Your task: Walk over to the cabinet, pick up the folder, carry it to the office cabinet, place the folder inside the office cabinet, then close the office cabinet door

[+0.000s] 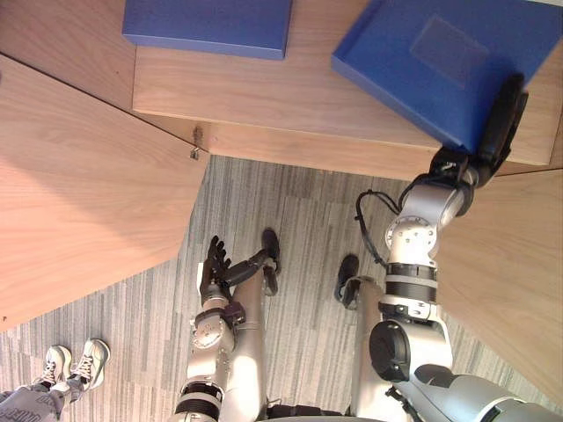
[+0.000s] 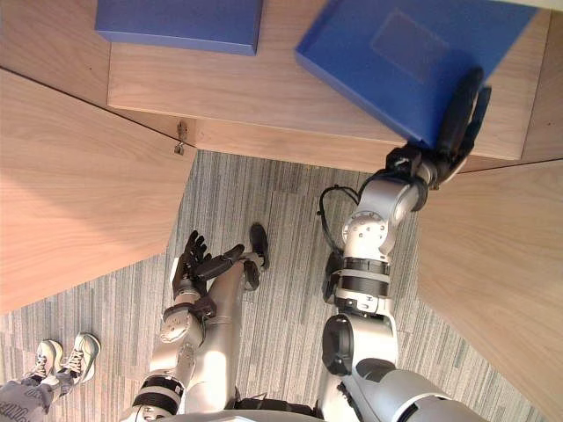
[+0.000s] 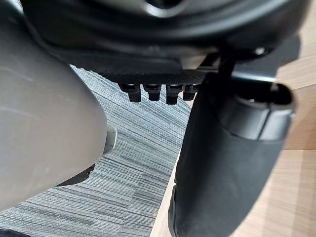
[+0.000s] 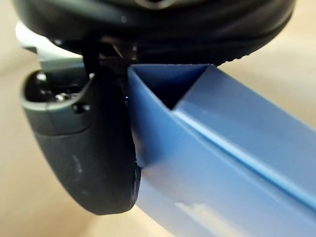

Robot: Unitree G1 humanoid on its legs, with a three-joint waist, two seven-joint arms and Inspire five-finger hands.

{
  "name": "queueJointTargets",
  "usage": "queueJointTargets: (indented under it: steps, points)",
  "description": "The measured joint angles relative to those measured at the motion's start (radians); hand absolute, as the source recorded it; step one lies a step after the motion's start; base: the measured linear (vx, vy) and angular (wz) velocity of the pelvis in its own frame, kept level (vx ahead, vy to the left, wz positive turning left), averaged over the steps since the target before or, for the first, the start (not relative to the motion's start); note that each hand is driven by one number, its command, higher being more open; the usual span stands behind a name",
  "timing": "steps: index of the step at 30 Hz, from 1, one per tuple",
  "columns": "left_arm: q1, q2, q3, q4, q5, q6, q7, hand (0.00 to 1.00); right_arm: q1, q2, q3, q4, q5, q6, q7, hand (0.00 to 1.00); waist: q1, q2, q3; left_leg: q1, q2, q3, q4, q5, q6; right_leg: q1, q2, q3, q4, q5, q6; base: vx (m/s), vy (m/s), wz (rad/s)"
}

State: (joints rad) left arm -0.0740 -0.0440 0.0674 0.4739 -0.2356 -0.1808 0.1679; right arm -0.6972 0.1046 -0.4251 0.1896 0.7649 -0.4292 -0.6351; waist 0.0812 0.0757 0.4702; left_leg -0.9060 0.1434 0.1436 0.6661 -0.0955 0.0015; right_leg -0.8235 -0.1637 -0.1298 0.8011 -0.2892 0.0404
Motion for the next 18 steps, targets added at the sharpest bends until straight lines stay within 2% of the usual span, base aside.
queueJointTargets:
  steps: [5, 9, 10, 12, 18]
  points:
    - [-0.010, 0.001, -0.006, 0.012, 0.001, 0.001, 0.017, 1.00, 0.072, 0.013, 0.008, -0.002, 0.001, -0.030, -0.005, 0.00, -0.007, 0.000, 0.000, 0.005, 0.001, 0.004, 0.000, 0.000, -0.001, 0.000, 0.001, 0.005, 0.000, 0.000, 0.000, -0.01, -0.036, -0.02]
    - [-0.033, 0.004, -0.003, 0.046, 0.003, 0.001, 0.028, 1.00, 0.112, 0.019, 0.086, -0.010, -0.002, -0.040, -0.002, 0.00, -0.013, 0.000, 0.000, 0.010, 0.004, 0.009, 0.000, -0.004, -0.007, 0.000, 0.003, 0.011, 0.003, 0.000, 0.000, -0.03, -0.052, -0.04]
    - [-0.037, 0.005, -0.001, 0.050, 0.003, 0.001, 0.028, 1.00, 0.122, 0.020, 0.121, -0.010, -0.003, -0.038, 0.008, 1.00, -0.014, 0.000, 0.000, 0.010, 0.006, 0.009, 0.000, -0.006, -0.010, 0.000, 0.005, 0.011, 0.003, 0.000, 0.000, -0.02, -0.049, -0.02]
    - [-0.041, 0.006, 0.003, 0.057, 0.003, 0.001, 0.028, 1.00, 0.123, 0.021, 0.179, -0.010, -0.003, -0.025, 0.028, 1.00, -0.015, 0.000, 0.000, 0.012, 0.009, 0.012, 0.000, -0.006, -0.010, 0.000, 0.007, 0.012, 0.000, 0.001, 0.000, -0.01, -0.048, -0.05]
    - [-0.049, 0.006, 0.008, 0.080, 0.003, 0.000, 0.023, 1.00, 0.064, -0.011, 0.335, -0.007, -0.023, 0.095, 0.151, 1.00, -0.013, -0.001, 0.000, 0.030, 0.011, 0.026, -0.022, 0.001, 0.001, 0.016, 0.008, 0.016, -0.027, 0.010, 0.004, 0.02, -0.030, -0.04]
